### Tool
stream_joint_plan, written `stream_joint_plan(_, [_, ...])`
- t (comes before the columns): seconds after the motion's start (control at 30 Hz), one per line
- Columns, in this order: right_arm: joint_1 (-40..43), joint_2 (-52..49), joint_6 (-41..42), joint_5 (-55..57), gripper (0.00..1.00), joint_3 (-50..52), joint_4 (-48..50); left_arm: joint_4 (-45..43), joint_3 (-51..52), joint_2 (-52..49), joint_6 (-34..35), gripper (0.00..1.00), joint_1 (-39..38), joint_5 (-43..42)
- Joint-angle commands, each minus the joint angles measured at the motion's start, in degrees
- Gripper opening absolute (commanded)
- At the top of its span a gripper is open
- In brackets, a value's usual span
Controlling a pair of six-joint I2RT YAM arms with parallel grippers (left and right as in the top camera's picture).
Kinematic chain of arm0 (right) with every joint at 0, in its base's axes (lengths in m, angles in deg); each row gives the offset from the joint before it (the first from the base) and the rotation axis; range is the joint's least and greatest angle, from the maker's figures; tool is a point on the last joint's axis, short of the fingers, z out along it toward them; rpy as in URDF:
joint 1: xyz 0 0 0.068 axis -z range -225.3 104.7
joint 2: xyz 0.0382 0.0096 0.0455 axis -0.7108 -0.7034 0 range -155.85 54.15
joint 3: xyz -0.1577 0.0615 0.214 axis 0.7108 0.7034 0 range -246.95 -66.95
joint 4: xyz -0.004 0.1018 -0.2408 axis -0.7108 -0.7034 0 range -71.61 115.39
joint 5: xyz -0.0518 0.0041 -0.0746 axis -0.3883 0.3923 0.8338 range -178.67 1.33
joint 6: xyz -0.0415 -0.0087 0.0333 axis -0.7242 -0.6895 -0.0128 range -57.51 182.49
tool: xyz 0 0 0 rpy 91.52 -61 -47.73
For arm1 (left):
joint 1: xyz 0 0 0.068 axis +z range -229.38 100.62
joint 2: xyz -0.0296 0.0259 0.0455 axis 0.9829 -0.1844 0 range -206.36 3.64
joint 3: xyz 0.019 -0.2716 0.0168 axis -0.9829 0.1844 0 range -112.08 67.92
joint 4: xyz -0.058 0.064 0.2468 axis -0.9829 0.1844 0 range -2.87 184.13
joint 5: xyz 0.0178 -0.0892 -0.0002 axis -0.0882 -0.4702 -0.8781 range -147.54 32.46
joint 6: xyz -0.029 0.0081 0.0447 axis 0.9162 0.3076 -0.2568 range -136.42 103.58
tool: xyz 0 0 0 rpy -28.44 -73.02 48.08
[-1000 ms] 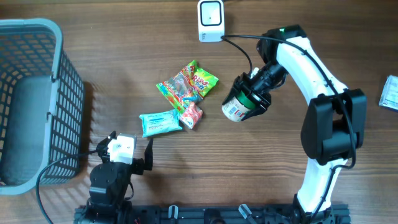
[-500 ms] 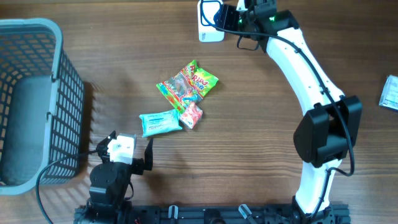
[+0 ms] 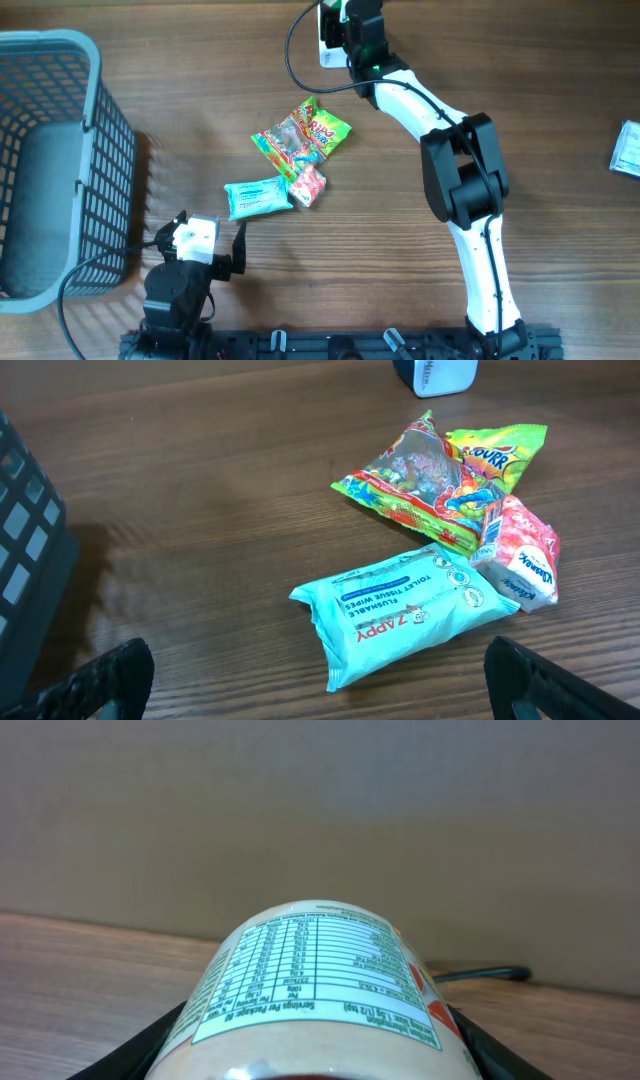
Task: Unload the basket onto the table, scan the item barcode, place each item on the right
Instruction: 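Hold the jar's label up to the white scanner box, then carry the jar to the table's right edge and release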
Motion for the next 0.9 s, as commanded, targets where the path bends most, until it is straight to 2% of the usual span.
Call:
stream_joint_plan(0.0, [1.2,9.9,-1.9,1.8,0.49,-0.9,-6.2,0.2,0.0,0.3,-0.5,1.00,0.3,-0.9])
stream_joint_plan(0.03, [2.0,12.5,-2.6,1.8,0.50,-0.9,-9.7,0.2,0.0,0.3,-0.5,1.00,0.3,-0.9])
stream_joint_plan(0.13, [8.9,21.5,-4.4,2.3,0.48,-0.9,-28.3,0.2,0.0,0.3,-0.5,1.00,0.3,-0.9])
stream_joint_plan(0.23, [21.4,24.0,-0.8,1.8,0.48,-0.9,-47.3,0.2,0.0,0.3,-0.5,1.00,0.3,-0.9])
stream_joint_plan(0.3, [31.3,22.2,-2.1,0.2,0.48,-0.9,-54.7,0.2,0.0,0.3,-0.5,1.00,0.3,-0.9])
stream_joint_plan(0.37, [40.0,19.1,-4.7,-4.5,0.49,-0.9,-56.9,0.2,0.0,0.3,-0.5,1.00,0.3,-0.9])
stream_joint_plan(0.47, [50.2,13.0,-4.7,-5.6,0.51,-0.9,-57.4,0.2,0.0,0.3,-0.5,1.00,0.3,-0.9])
stream_joint_plan(0.6, [58.1,6.0,-4.6,-6.1,0.52,-0.9,-58.2,0.2,0.0,0.3,-0.5,1.00,0.3,-0.9])
stream_joint_plan(0.63, [58.6,5.6,-4.6,-7.0,0.57,-0.9,-58.4,0.2,0.0,0.3,-0.5,1.00,0.3,-0.9])
stream_joint_plan(0.67, [59.1,5.5,-4.5,-8.6,0.86,-0.9,-58.3,0.2,0.0,0.3,-0.5,1.00,0.3,-0.9])
stream_joint_plan(0.7, [59.2,5.7,-4.4,-9.6,1.00,-1.2,-58.3,0.2,0.0,0.3,-0.5,1.00,0.3,-0.9])
stream_joint_plan(0.8, [59.4,12.4,3.8,-17.4,1.00,-8.5,-59.5,0.2,0.0,0.3,-0.5,1.00,0.3,-0.9])
stream_joint_plan(0.87, [58.6,20.2,9.3,-18.5,1.00,-14.1,-61.1,0.2,0.0,0.3,-0.5,1.00,0.3,-0.9])
